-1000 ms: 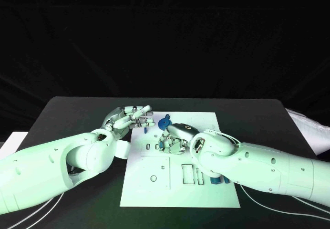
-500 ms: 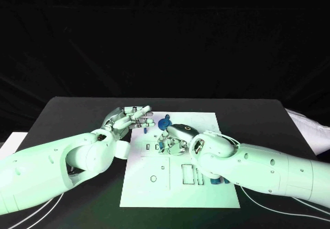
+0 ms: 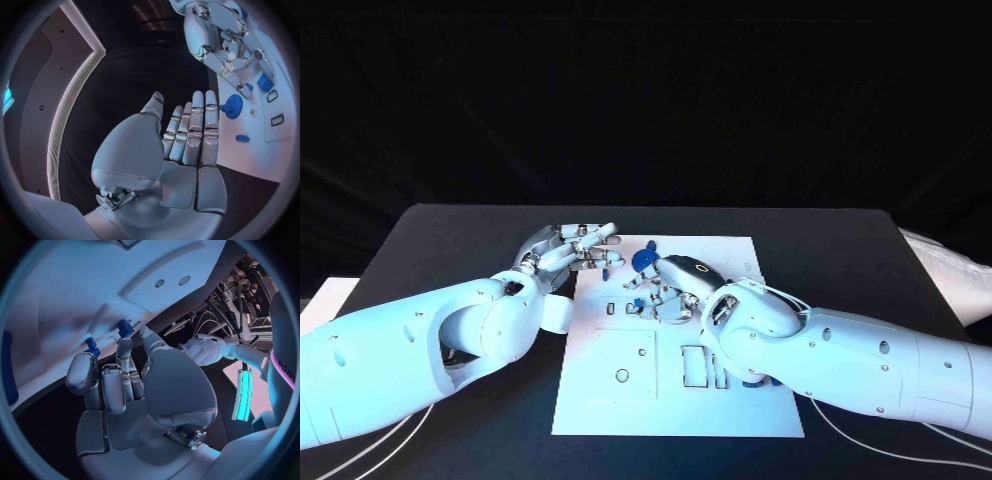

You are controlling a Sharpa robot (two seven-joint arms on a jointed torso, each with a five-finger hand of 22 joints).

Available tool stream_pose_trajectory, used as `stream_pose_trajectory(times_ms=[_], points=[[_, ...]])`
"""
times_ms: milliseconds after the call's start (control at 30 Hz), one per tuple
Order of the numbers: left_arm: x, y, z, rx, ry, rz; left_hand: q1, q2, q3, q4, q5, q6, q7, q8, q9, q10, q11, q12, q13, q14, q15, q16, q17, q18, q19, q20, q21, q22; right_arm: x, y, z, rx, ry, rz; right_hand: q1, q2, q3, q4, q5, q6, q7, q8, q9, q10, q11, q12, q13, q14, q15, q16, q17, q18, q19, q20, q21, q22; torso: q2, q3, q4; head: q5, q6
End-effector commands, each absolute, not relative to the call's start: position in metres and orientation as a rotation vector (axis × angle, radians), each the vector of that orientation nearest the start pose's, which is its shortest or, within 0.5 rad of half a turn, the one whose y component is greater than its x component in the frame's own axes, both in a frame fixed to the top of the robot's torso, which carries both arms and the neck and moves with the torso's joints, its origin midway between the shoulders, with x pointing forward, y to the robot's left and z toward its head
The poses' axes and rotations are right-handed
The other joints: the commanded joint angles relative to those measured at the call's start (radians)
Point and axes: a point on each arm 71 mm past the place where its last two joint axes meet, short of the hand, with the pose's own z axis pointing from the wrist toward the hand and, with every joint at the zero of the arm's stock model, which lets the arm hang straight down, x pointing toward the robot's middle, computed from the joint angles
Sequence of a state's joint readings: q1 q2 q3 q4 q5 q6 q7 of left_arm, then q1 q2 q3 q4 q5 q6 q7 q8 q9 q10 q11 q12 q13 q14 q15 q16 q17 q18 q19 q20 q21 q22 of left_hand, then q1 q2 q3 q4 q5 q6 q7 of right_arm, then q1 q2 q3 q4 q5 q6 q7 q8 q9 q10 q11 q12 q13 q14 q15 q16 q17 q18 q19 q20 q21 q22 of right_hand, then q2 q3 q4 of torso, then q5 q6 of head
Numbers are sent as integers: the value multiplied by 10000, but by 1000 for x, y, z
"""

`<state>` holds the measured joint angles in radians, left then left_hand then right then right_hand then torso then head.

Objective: Assemble the parts on the task board

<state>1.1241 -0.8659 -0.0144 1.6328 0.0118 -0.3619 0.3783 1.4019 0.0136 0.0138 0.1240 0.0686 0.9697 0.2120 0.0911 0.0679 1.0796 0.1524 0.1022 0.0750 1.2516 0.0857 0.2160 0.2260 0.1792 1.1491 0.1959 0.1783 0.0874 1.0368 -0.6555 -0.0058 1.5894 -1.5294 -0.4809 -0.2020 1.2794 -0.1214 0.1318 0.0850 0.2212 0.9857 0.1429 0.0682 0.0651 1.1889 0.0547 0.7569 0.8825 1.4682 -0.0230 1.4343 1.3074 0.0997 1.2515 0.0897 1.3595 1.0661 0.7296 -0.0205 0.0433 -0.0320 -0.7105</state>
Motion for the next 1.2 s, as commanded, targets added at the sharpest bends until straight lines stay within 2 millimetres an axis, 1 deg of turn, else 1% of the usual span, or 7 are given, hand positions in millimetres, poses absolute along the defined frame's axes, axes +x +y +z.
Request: stream_pose_trajectory(times_ms=[33,133,300,500,767,967,1200], points=[[458,191,-199,-11321,15453,-15326,-73,103,-39,-7,-22,379,-204,160,44,679,-302,297,152,998,-338,734,469,62,807,-327,435,211,432,-95,-210,-982,15329,9829,93,-1,-65,5,25,-111,24,-38,-4,-119,24,-87,-68,482,67,-103,192,67,-75,29,-104,-91,-19,13,-14,-22,45],[457,193,-201,-10867,16267,-14749,-239,99,-119,136,-11,783,-554,269,79,1545,-702,603,404,2303,-793,2391,1615,36,2061,-813,1234,635,432,-103,-201,-1077,15616,10590,210,93,-119,11,2,-211,60,-34,-3,-267,57,-181,-179,413,96,-251,-10,100,-201,53,-209,-275,-55,30,-13,11,24],[457,196,-205,-9764,18324,-13065,-841,-2,-450,618,-16,1104,-890,351,178,2685,-1104,1526,1283,2797,-1197,9278,8351,-51,3078,-1221,2504,1487,438,-127,-182,-657,16176,11447,396,178,-169,-35,27,-275,85,-11,6,-361,79,-159,-211,322,120,-444,-276,147,-376,83,-355,-521,-117,74,-40,57,14],[459,200,-208,-7304,21427,-9293,-1672,76,-1200,1680,-41,1172,-1095,1296,700,1962,-1385,4803,4312,2856,-1333,12608,12123,-652,3172,-1560,7614,6903,454,-176,-149,1426,16041,11796,820,514,0,-187,40,-78,51,118,46,-201,28,148,-70,290,75,-606,-472,196,-510,61,-518,-766,-225,102,-117,89,-57],[468,196,-202,-4565,22850,-5899,-2004,386,-2069,1600,10,913,-1425,3006,1903,1978,-1627,9104,8549,3192,-1528,13548,13448,-929,3060,-1649,10563,10294,467,-212,-130,2865,15459,11557,871,592,40,-199,84,-67,53,125,41,-104,23,311,28,313,66,-599,-448,191,-479,50,-522,-755,-273,161,-189,133,-91],[483,185,-197,-3480,22902,-4760,-2132,389,-2383,1664,-135,612,-1449,3511,2363,1654,-1574,8966,8437,3186,-1540,13535,13430,-874,2783,-1587,10484,10208,470,-220,-128,3146,15429,11436,869,600,42,-196,89,-66,54,126,41,-106,23,303,17,310,66,-611,-466,191,-479,49,-524,-758,-322,191,-170,141,-152],[498,166,-194,-2752,23042,-4342,-2360,140,-2731,1668,-201,577,-1606,4178,2958,2300,-1719,10089,9633,3192,-1650,13548,13448,-1093,3133,-1673,11509,11535,472,-221,-130,3158,15532,11336,863,616,45,-187,109,-61,55,129,41,-118,24,277,-17,303,65,-645,-514,197,-494,46,-541,-792,-336,189,-160,173,-183]])
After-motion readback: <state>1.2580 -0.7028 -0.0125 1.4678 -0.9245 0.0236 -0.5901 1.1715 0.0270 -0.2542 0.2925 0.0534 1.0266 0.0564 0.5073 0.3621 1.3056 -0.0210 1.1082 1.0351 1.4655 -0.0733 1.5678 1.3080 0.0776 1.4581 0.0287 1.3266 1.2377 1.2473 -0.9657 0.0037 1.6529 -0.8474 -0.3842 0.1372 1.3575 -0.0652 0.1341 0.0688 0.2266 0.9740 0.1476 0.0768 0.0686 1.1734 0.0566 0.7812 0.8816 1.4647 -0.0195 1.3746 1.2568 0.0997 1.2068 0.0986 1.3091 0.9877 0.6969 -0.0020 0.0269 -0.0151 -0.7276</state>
